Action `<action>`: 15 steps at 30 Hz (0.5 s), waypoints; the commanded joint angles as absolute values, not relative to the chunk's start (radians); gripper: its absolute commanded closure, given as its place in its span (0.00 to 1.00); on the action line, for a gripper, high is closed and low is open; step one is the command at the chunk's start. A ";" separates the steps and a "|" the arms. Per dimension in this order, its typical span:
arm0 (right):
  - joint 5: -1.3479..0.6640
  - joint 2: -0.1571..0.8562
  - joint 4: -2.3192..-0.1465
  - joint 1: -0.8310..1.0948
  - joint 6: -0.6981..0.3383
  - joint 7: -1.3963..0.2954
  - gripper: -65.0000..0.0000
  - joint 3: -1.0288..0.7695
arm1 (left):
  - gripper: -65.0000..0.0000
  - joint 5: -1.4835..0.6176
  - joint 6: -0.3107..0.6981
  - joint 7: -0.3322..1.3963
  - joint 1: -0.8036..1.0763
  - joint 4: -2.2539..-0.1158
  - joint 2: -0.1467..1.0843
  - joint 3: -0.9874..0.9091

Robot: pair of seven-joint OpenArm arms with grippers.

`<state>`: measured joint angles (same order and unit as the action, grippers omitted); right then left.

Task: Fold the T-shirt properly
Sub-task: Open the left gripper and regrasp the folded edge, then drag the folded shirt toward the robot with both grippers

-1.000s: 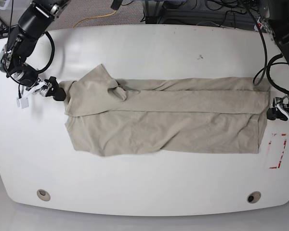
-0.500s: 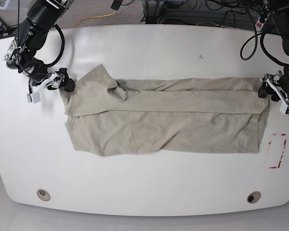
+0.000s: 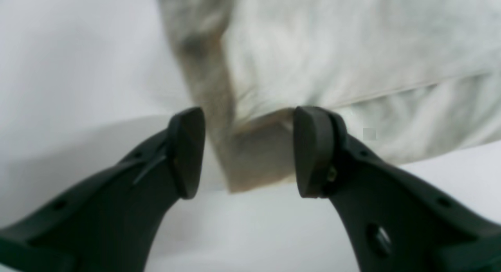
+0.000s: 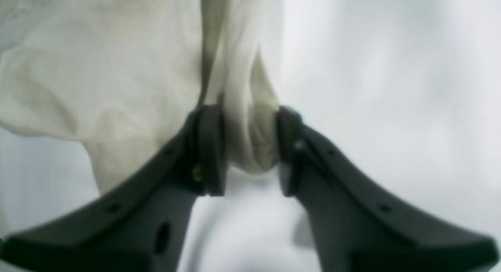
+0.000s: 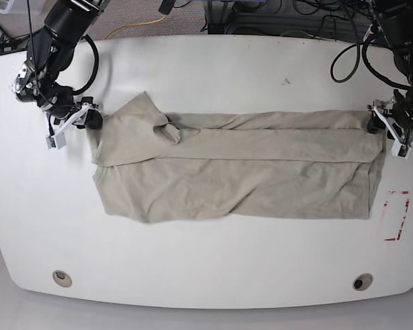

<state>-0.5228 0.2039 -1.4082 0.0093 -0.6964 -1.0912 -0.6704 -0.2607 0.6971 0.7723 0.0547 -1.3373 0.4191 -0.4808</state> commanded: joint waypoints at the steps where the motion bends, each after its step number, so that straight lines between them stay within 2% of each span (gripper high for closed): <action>1: -0.538 0.220 -1.426 -0.002 -0.698 -1.069 0.80 -0.674 | 0.49 -0.272 0.698 0.757 0.039 -1.313 0.423 -0.484; 4: -0.538 0.225 -1.428 -0.001 -0.698 -1.069 0.91 -0.674 | 0.56 -0.272 0.698 0.756 0.036 -1.254 0.423 -0.484; 7: -0.539 0.229 -1.429 -0.001 -0.698 -1.075 1.00 -0.680 | 0.74 -0.272 0.698 0.748 0.035 -1.222 0.423 -0.483; 9: -0.544 0.248 -1.440 0.013 -0.698 -1.076 1.00 -0.682 | 0.89 -0.272 0.698 0.748 0.036 -1.225 0.423 -0.483; 11: -0.545 0.260 -1.465 0.027 -0.698 -1.076 1.00 -0.679 | 0.93 -0.272 0.698 0.750 0.042 -1.225 0.423 -0.483; 15: -0.547 0.269 -1.543 0.062 -0.698 -1.119 1.00 -0.680 | 0.93 -0.272 0.698 0.753 0.061 -1.251 0.424 -0.490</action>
